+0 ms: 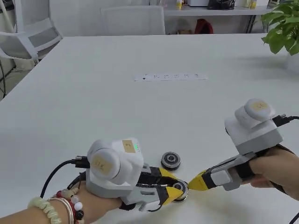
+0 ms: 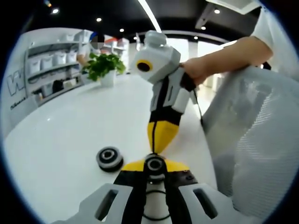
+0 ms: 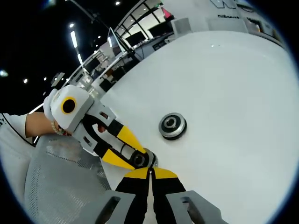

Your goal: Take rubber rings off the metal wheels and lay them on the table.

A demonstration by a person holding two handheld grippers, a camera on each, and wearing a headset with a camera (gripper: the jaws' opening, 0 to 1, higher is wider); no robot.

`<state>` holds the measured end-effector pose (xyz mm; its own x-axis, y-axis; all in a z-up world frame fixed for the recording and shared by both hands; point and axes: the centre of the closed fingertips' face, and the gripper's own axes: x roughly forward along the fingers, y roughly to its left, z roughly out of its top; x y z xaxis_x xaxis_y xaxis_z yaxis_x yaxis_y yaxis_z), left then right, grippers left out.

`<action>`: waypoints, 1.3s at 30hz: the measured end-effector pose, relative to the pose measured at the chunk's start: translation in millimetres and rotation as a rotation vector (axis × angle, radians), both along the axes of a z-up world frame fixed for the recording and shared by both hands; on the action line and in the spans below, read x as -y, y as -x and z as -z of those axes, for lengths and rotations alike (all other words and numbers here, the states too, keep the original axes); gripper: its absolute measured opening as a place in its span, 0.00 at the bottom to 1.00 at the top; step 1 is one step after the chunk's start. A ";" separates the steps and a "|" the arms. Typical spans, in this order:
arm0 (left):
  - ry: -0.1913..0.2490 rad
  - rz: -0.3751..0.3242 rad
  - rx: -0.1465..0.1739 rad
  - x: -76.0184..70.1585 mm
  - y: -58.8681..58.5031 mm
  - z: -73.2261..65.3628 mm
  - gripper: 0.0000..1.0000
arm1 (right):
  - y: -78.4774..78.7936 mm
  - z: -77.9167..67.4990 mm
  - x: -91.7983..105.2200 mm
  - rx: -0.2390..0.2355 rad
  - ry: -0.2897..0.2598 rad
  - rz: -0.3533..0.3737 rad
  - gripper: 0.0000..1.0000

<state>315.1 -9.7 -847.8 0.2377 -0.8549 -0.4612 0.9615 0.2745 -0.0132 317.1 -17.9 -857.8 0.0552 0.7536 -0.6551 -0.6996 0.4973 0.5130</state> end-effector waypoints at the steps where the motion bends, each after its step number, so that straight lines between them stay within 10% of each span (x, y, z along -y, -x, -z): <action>1: 0.001 0.001 0.001 0.0 0.0 -0.1 0.14 | -0.1 -0.1 0.0 -0.001 -0.002 -0.001 0.00; 10: 0.003 0.003 0.004 -2.3 -1.0 -0.1 0.14 | 2.5 -4.3 -3.7 -0.007 -0.037 0.011 0.00; 11: 0.001 0.002 0.005 -2.8 -1.1 0.0 0.14 | 1.0 -10.5 -5.9 -0.011 -0.077 0.025 0.00; 13: -0.007 0.006 0.013 -1.6 -0.5 0.2 0.14 | -8.3 -67.7 -32.6 -0.103 -0.412 0.116 0.00; 14: -0.015 0.012 0.027 -0.7 -0.3 0.2 0.14 | -16.5 -76.5 -34.1 -0.085 -0.433 0.157 0.00; 18: -0.016 0.007 0.033 0.7 -0.7 0.4 0.14 | -21.7 -71.1 -24.2 0.120 -0.296 0.096 0.00; 23: -0.011 0.012 0.032 0.8 -1.0 0.7 0.14 | -11.6 -33.1 -11.8 0.129 -0.117 0.018 0.00; 39: -0.010 0.017 0.035 1.4 -1.3 0.9 0.14 | 0.9 1.1 2.5 0.227 0.082 -0.183 0.00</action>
